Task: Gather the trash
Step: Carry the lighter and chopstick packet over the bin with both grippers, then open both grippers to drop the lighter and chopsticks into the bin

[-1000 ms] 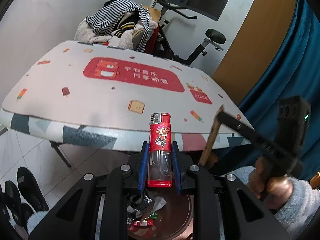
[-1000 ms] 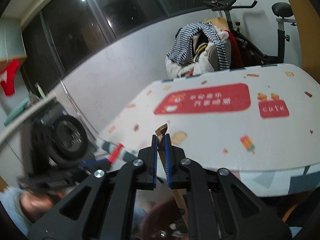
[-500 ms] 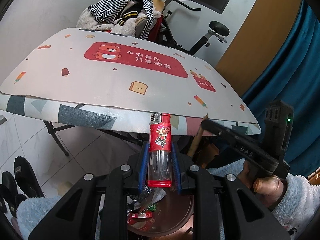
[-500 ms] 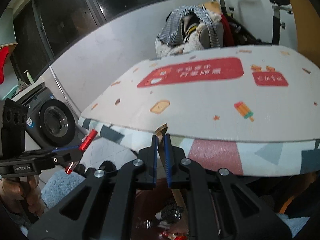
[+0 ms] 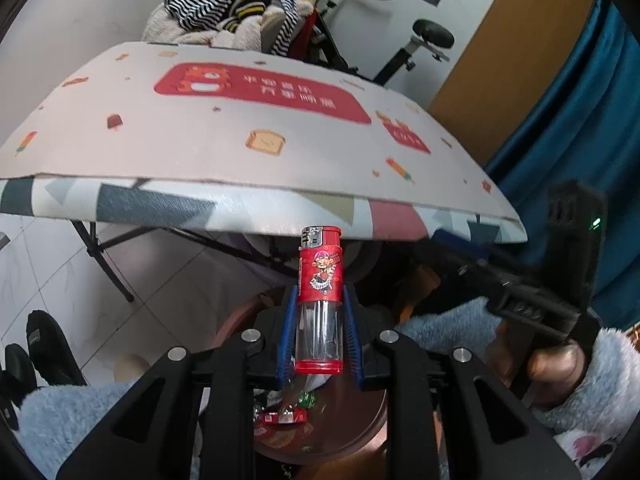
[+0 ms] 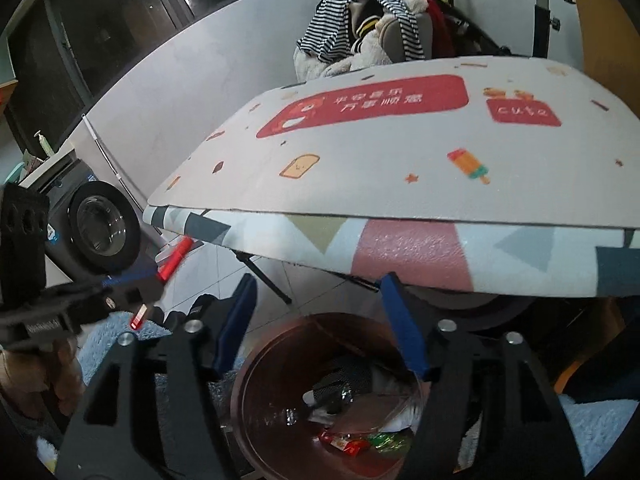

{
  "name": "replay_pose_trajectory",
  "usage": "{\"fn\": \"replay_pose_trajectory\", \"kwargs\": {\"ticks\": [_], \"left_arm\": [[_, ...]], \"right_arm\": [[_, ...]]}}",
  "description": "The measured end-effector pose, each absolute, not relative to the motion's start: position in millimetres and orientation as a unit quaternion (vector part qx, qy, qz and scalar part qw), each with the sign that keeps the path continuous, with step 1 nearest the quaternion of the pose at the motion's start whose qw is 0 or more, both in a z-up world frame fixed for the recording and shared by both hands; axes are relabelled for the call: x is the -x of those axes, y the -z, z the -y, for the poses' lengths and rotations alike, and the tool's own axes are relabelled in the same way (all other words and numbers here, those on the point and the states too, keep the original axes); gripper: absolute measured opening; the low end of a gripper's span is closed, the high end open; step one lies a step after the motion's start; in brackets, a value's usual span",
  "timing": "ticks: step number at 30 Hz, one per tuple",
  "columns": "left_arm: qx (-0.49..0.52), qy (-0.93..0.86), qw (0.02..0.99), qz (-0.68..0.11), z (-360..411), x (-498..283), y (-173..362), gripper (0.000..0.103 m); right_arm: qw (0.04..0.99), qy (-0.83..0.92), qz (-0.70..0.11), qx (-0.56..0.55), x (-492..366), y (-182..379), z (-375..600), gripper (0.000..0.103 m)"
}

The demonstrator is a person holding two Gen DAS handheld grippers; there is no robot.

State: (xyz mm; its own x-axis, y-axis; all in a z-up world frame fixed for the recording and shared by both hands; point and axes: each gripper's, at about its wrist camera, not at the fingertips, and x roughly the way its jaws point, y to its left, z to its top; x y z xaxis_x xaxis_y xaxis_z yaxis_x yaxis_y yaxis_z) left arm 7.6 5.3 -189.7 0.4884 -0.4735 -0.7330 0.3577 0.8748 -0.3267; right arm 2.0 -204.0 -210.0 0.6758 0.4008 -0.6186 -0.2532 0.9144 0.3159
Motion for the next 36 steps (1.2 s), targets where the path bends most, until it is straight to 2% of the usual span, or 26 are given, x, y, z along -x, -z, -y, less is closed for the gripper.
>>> {"fn": "replay_pose_trajectory", "kwargs": {"ticks": [4,9,16,18,19,21,23,25,28,36], "left_arm": [[0.050,0.246,0.854,-0.455,3,-3,202,0.022],[0.032,0.245,0.845,-0.474,11,-1,220,0.022],[0.017,0.242,0.833,-0.498,19,-4,239,0.024],[0.016,0.238,0.833,-0.499,19,-5,241,0.047],[0.018,0.236,0.834,-0.498,19,-5,241,0.062],[0.019,0.230,0.838,-0.494,19,-5,241,0.069],[0.018,0.219,0.843,-0.490,18,-4,240,0.082],[0.016,0.211,0.849,-0.484,17,-3,239,0.089],[0.013,0.196,0.860,-0.472,15,-2,234,0.093],[0.028,0.170,0.874,-0.455,4,-3,227,0.097]], "right_arm": [[0.920,-0.167,-0.344,-0.084,4,204,202,0.092],[0.930,-0.145,-0.333,-0.063,8,199,207,0.097],[0.927,-0.123,-0.345,-0.081,3,199,219,0.097],[0.926,-0.118,-0.348,-0.085,2,201,222,0.097],[0.926,-0.115,-0.349,-0.089,2,202,224,0.097],[0.924,-0.112,-0.353,-0.094,1,204,226,0.097],[0.922,-0.108,-0.359,-0.096,1,207,228,0.097],[0.920,-0.103,-0.366,-0.094,0,210,228,0.097],[0.919,-0.099,-0.371,-0.089,0,213,227,0.097],[0.918,-0.097,-0.376,-0.081,0,219,224,0.097]]}}
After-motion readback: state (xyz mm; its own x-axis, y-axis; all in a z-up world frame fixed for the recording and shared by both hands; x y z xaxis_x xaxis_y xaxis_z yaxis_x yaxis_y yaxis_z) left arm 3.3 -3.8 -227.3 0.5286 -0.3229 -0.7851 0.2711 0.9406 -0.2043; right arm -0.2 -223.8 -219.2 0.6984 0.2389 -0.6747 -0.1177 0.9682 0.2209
